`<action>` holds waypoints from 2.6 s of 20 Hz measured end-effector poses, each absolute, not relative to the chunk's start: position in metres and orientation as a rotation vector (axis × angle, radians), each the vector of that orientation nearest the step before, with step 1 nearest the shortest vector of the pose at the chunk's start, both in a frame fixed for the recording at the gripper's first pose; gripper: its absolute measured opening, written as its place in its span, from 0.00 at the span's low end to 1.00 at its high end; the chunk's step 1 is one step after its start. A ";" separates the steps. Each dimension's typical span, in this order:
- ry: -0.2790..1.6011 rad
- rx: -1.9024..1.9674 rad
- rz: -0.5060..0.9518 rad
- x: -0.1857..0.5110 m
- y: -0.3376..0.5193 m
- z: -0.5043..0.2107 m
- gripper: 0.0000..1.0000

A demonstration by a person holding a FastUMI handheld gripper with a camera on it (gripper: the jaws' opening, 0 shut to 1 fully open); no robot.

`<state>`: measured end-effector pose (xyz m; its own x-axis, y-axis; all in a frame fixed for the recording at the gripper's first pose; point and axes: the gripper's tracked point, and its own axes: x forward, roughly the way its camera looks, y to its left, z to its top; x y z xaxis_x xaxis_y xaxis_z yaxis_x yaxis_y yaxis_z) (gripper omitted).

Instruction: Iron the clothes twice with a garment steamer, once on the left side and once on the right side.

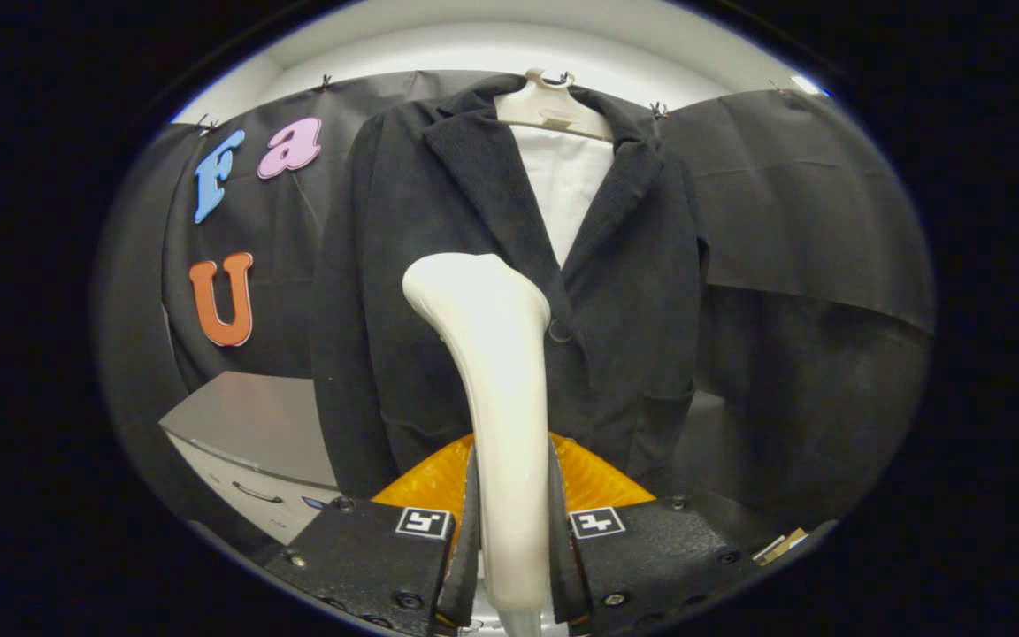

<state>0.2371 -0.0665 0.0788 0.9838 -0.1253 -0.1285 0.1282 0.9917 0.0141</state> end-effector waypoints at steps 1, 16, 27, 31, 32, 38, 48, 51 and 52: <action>0.147 0.031 -0.126 0.239 -0.066 0.072 0.36; 0.270 0.030 -0.149 0.235 -0.073 -0.010 0.36; 0.352 0.033 -0.165 0.234 -0.073 -0.066 0.36; 0.391 0.031 -0.169 0.233 -0.075 -0.092 0.36; 0.399 0.029 -0.170 0.233 -0.074 -0.097 0.36; 0.460 0.029 -0.173 0.229 -0.071 -0.141 0.36; 0.533 0.065 -0.179 0.217 -0.076 -0.184 0.36; 0.504 0.097 -0.180 0.207 -0.081 -0.167 0.36; 0.489 0.111 -0.179 0.201 -0.084 -0.156 0.36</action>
<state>0.2013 -0.0839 -0.1563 0.8677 -0.1444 -0.4757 0.1972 0.9783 0.0627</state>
